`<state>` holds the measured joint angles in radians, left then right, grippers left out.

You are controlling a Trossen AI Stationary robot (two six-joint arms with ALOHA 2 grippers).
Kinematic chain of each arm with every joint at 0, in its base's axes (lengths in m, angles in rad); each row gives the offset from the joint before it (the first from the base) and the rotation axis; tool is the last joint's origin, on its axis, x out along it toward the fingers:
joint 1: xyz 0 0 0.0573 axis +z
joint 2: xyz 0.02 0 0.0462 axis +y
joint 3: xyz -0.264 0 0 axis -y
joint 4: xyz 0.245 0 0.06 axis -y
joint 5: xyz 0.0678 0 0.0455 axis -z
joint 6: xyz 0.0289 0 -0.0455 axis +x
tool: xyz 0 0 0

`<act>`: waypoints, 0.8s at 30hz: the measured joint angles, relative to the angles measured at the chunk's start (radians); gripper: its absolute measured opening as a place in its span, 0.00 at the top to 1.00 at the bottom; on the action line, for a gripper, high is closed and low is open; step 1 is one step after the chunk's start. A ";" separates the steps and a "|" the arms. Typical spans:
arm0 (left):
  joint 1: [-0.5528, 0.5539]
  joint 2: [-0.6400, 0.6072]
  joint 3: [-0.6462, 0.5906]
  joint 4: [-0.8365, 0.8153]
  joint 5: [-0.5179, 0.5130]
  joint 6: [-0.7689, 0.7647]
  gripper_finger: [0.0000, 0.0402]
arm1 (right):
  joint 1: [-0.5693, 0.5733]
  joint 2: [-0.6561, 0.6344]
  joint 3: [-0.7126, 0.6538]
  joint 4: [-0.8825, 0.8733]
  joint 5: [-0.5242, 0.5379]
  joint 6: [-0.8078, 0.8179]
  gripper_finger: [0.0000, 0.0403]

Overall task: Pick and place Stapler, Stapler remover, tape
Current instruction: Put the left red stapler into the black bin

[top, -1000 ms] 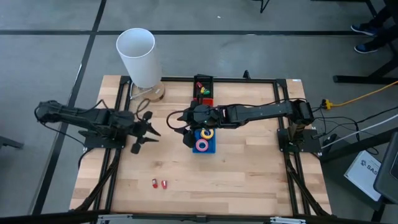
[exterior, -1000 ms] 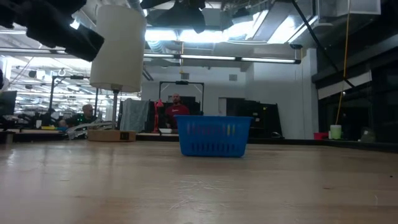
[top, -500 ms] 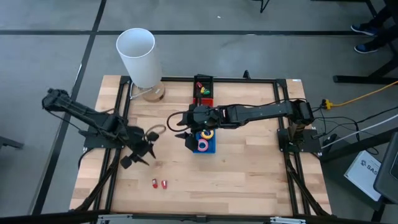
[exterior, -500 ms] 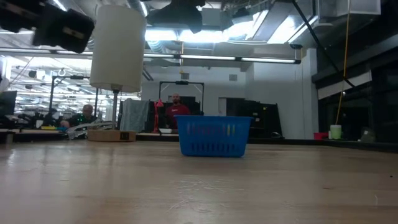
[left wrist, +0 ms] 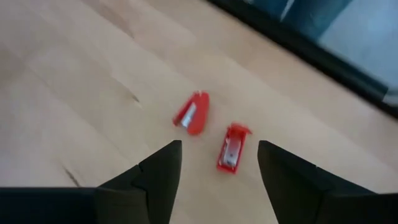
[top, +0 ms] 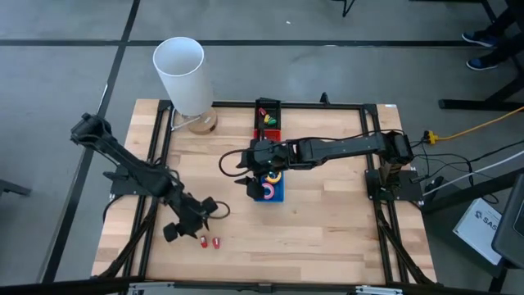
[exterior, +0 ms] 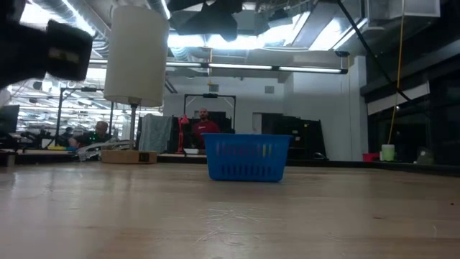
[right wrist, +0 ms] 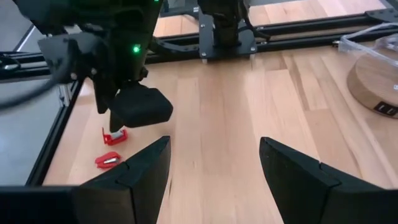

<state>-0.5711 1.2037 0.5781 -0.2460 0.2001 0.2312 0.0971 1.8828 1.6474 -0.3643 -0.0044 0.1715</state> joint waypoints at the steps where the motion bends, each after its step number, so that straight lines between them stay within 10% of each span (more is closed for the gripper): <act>1: -0.005 0.019 0.000 -0.004 0.000 0.005 0.48 | 0.000 0.000 0.000 -0.006 0.000 0.000 0.38; 24: -0.053 0.304 0.000 0.133 0.000 0.097 0.52 | 0.000 0.000 0.000 -0.022 0.000 0.003 0.38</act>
<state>-0.6244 1.5082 0.5777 -0.1127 0.1998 0.3284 0.0971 1.8828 1.6474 -0.3866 -0.0044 0.1749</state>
